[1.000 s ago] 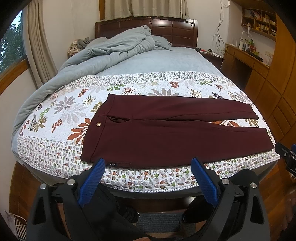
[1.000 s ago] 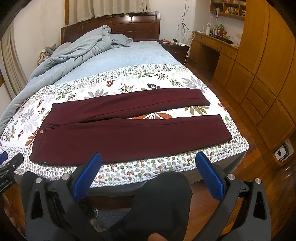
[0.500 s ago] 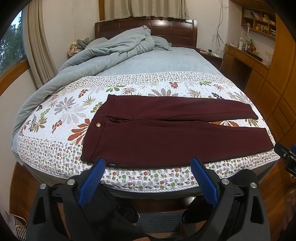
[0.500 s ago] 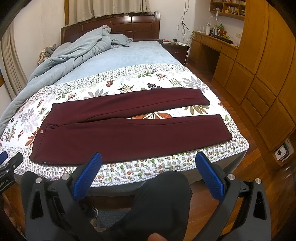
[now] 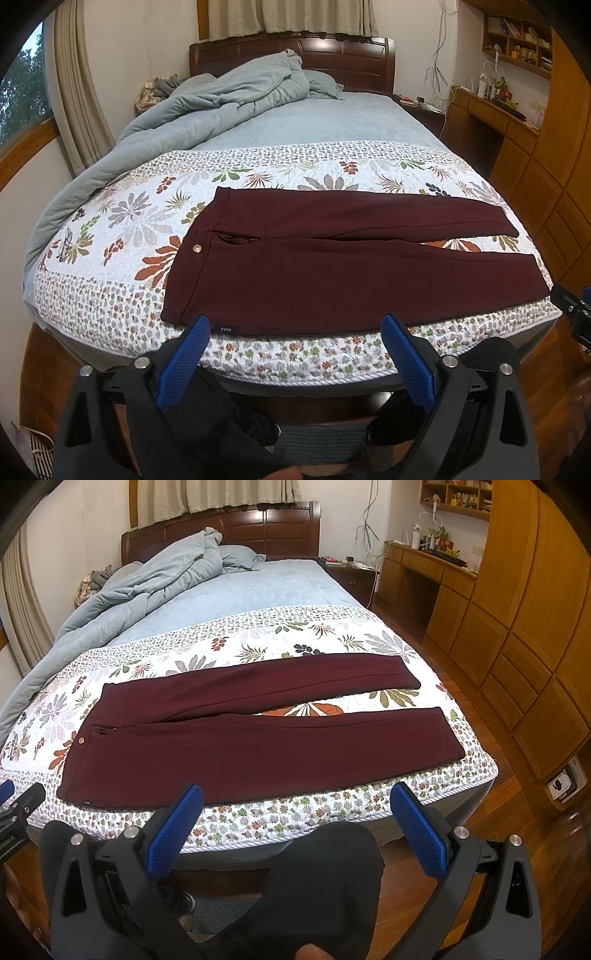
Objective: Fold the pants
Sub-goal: 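Grasp the trouser leg hems with the left gripper while the right gripper grasps the other hem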
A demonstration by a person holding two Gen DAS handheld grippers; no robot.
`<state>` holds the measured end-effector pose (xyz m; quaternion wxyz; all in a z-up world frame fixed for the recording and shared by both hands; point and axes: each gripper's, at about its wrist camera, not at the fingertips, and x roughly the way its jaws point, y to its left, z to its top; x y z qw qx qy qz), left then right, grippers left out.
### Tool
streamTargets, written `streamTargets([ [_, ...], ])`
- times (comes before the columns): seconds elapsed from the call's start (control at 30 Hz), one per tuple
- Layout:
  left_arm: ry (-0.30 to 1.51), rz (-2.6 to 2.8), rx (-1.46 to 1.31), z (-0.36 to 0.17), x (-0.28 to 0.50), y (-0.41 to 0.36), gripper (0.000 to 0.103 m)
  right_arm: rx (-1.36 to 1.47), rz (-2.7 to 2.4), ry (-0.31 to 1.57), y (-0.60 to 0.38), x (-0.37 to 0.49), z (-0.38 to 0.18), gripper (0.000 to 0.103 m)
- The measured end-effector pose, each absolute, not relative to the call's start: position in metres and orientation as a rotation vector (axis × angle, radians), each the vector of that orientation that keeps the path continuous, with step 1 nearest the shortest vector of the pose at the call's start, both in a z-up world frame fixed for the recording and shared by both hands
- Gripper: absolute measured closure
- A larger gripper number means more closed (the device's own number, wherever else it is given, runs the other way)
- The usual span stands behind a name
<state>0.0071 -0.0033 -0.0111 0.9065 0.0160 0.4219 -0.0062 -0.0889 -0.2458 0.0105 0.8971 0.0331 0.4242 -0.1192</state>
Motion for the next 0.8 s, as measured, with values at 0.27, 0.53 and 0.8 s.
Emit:
streamTargets([
  [0.27,1.111,-0.35,0.023,-0.097,0.12,0.054,0.009,-0.017,-0.041,0.892,-0.282,-0.019,-0.024,0.002],
  [0.53,1.166,-0.197,-0.241,-0.114,0.33,0.21,0.009,0.154,0.024,1.087,-0.384,0.104,-0.08,0.002],
  [0.8,1.228,-0.195,-0.298,-0.18,0.463,0.252,0.009,0.364,0.122,1.127,-0.416,0.168,-0.116,0.003],
])
